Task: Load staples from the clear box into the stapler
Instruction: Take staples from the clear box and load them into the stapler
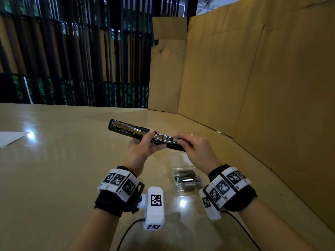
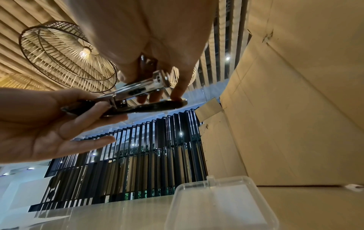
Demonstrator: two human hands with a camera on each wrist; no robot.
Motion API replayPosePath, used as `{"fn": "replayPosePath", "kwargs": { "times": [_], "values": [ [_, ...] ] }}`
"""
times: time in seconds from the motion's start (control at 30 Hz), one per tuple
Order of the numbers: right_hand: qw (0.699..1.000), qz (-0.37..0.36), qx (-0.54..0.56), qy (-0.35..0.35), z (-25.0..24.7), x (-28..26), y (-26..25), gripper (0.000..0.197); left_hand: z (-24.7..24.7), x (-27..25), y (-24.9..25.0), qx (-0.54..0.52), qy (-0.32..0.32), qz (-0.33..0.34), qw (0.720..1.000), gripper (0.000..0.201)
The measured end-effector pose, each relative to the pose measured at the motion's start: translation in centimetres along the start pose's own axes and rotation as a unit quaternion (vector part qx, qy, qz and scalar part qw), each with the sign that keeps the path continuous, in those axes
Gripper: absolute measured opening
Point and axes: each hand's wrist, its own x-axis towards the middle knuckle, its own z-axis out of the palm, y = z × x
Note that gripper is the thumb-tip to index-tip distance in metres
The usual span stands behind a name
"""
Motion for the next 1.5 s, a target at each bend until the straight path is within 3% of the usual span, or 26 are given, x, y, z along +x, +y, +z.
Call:
{"fn": "replayPosePath", "kwargs": {
  "times": [0.33,0.7,0.8,0.9,1.13,1.3,1.5],
  "values": [
    [0.998,-0.043,-0.038,0.032,0.9,0.1,-0.4,0.026,-0.3,0.0,0.3,-0.011,-0.007,0.008,1.0,0.021],
    [0.997,-0.042,-0.038,0.06,1.3,-0.5,-0.5,0.031,0.1,-0.2,0.2,-0.006,0.02,-0.005,1.0,0.023],
    [0.998,-0.011,-0.009,0.063,1.2,-0.5,-0.8,0.021,0.0,-0.1,0.1,-0.01,0.025,-0.005,1.0,0.022],
    [0.994,0.075,0.069,0.034,0.8,0.0,-1.0,0.019,-0.1,-0.1,0.2,-0.013,0.023,-0.004,1.0,0.021],
    [0.95,0.195,0.244,-0.015,-0.5,1.3,-1.5,0.014,-0.1,-0.2,0.4,-0.02,0.016,-0.002,1.0,0.021],
    [0.84,0.285,0.46,-0.028,-1.3,1.0,-1.6,0.028,-0.3,-0.2,0.8,-0.041,0.015,-0.011,0.999,0.02],
    [0.85,0.301,0.428,-0.062,-0.7,0.7,-1.3,0.023,-0.3,-0.2,0.8,-0.019,0.018,-0.014,1.0,0.018]
  ]
}}
